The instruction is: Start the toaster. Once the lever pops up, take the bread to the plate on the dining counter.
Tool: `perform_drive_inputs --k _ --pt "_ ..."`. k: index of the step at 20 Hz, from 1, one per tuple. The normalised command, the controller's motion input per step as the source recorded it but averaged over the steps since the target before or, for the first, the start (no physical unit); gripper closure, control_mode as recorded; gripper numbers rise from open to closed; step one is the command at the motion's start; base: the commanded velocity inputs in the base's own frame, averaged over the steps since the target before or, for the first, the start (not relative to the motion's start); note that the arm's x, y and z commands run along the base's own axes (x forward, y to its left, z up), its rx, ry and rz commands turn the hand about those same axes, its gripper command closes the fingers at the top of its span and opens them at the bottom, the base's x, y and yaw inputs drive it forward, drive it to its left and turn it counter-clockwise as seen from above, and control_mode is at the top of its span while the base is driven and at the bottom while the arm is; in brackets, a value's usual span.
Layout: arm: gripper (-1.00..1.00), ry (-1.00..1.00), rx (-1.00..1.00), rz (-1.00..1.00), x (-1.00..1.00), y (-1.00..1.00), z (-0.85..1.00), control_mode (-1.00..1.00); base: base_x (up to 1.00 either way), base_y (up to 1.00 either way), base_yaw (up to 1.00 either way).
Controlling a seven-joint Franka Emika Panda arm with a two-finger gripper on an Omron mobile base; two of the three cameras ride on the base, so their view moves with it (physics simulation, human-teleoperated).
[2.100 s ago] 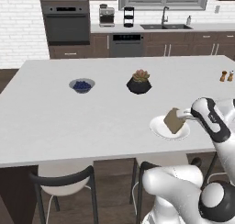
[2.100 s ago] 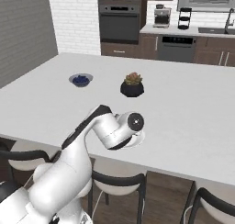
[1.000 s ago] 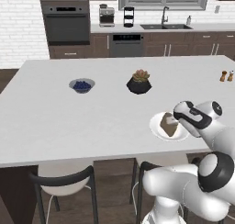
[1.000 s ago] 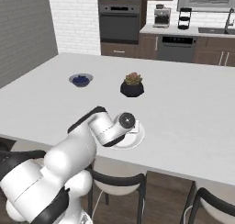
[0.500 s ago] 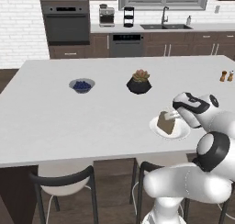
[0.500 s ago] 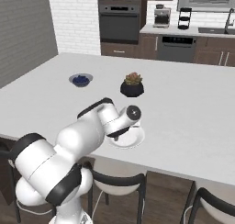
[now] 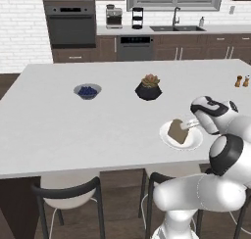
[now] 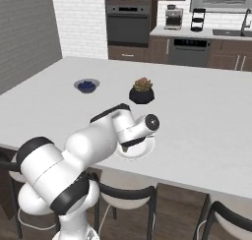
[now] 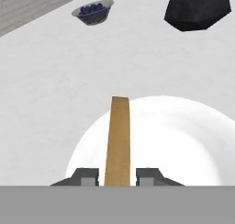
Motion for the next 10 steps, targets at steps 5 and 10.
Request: perform_drive_inputs --k 5,10 --pt "-1.00 0.00 0.00 0.02 -0.04 -0.19 0.00 -1.00 0.00 0.00 0.00" --pt "-1.00 0.00 0.00 0.00 -0.05 -0.14 0.00 -1.00 0.00 0.00 0.00"
